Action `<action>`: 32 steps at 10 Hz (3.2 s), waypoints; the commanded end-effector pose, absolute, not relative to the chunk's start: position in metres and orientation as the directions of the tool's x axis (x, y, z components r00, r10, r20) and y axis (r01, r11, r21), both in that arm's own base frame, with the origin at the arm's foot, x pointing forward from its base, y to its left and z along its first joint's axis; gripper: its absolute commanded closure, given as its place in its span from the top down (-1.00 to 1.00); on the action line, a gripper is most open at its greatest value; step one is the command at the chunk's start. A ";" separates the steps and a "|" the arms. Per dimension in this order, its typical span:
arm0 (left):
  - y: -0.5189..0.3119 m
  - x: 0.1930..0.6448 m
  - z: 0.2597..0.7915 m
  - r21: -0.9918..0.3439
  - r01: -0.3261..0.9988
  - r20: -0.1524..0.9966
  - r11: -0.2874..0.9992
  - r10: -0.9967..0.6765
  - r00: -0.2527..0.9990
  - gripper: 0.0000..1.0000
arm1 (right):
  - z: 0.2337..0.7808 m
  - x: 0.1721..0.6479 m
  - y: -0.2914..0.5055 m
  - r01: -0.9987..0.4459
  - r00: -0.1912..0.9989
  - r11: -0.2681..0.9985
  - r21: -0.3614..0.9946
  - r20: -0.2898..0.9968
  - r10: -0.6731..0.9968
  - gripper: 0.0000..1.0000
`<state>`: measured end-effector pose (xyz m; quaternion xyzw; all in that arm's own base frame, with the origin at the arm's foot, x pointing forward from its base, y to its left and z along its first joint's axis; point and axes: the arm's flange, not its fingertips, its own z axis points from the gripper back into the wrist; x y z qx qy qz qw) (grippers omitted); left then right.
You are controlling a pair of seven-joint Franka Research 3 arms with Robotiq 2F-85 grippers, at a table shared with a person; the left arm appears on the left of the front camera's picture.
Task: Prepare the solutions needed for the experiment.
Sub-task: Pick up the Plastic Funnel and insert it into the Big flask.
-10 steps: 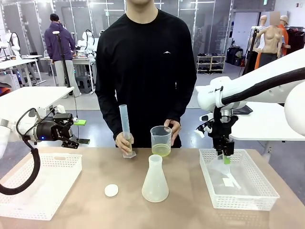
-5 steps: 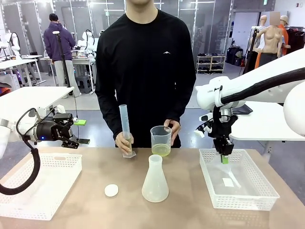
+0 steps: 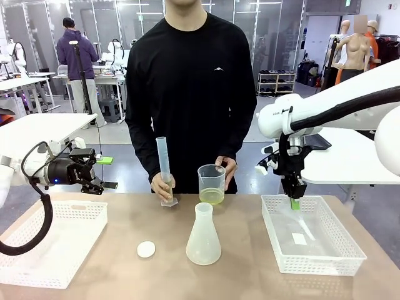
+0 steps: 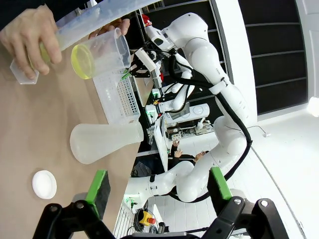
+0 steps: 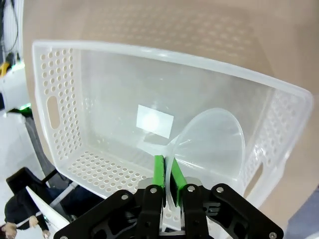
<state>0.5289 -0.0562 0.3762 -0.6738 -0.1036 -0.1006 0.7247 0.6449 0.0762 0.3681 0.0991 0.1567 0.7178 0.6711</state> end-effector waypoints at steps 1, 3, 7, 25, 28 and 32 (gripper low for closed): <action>-0.056 0.528 0.377 -0.957 0.286 0.285 0.059 -0.013 0.958 1.00 | 0.407 0.609 0.090 -0.976 0.052 0.066 0.209 -0.074 0.996 -1.00; -0.056 0.528 0.377 -0.957 0.286 0.285 0.059 -0.013 0.958 1.00 | 0.443 0.579 0.099 -0.991 0.113 0.119 0.068 -0.080 0.990 -1.00; -0.056 0.528 0.377 -0.957 0.286 0.285 0.059 -0.013 0.958 1.00 | 0.499 0.503 0.109 -0.958 0.164 0.161 -0.237 0.008 0.986 -1.00; -0.056 0.528 0.377 -0.957 0.286 0.285 0.059 -0.013 0.958 1.00 | 0.550 0.417 0.161 -0.825 -0.070 -0.002 -0.565 0.098 0.993 -0.89; -0.056 0.528 0.377 -0.957 0.286 0.285 0.059 -0.013 0.958 1.00 | 0.562 0.388 0.199 -0.763 -0.300 -0.166 -0.625 0.115 0.947 -0.89; -0.056 0.528 0.377 -0.957 0.286 0.285 0.059 -0.013 0.958 1.00 | 0.570 0.373 0.238 -0.724 -0.494 -0.240 -0.647 0.245 0.834 -0.89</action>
